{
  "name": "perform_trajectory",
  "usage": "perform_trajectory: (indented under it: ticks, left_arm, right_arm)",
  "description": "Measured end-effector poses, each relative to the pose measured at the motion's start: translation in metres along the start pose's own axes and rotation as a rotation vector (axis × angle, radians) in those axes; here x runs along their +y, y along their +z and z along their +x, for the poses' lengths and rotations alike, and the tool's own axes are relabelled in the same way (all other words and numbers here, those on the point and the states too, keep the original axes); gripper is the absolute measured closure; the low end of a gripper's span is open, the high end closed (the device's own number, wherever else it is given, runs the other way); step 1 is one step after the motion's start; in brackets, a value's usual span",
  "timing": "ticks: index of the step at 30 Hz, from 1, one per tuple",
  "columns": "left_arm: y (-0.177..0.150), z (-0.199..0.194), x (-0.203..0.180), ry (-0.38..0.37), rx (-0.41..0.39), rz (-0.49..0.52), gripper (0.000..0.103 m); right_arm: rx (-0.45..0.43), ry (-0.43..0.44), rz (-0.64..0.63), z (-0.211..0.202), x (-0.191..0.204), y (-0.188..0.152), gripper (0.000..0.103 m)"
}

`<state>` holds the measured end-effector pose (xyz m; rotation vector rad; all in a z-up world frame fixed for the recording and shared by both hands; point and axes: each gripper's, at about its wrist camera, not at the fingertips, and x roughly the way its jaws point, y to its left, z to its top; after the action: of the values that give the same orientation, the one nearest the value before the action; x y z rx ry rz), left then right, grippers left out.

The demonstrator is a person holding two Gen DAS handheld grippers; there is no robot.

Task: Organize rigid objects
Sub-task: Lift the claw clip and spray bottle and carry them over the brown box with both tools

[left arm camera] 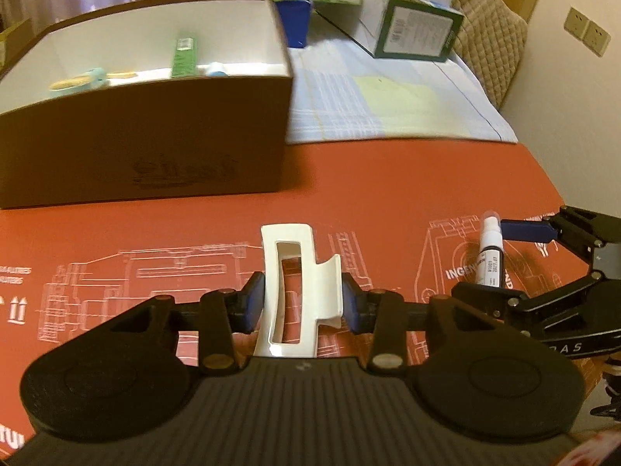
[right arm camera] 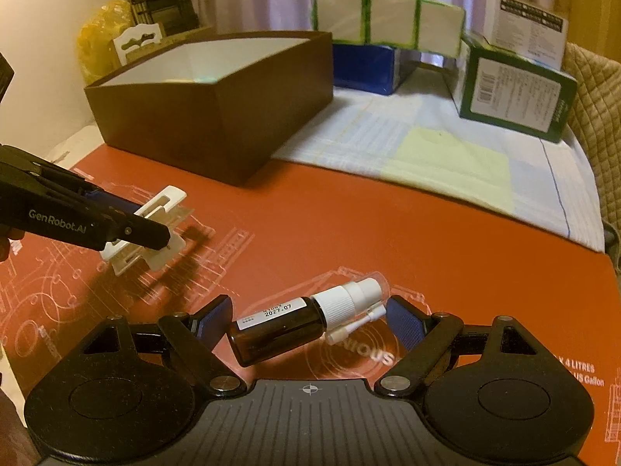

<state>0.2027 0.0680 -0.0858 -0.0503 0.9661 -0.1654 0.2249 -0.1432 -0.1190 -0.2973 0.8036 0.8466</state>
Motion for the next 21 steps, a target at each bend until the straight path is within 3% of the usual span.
perform_trajectory:
  ticks: [21]
  left_arm:
    - [0.025, -0.083, 0.062, 0.043, -0.134, -0.074, 0.068]
  right_arm:
    - [-0.136, 0.118, -0.115, -0.011, 0.063, 0.066, 0.02]
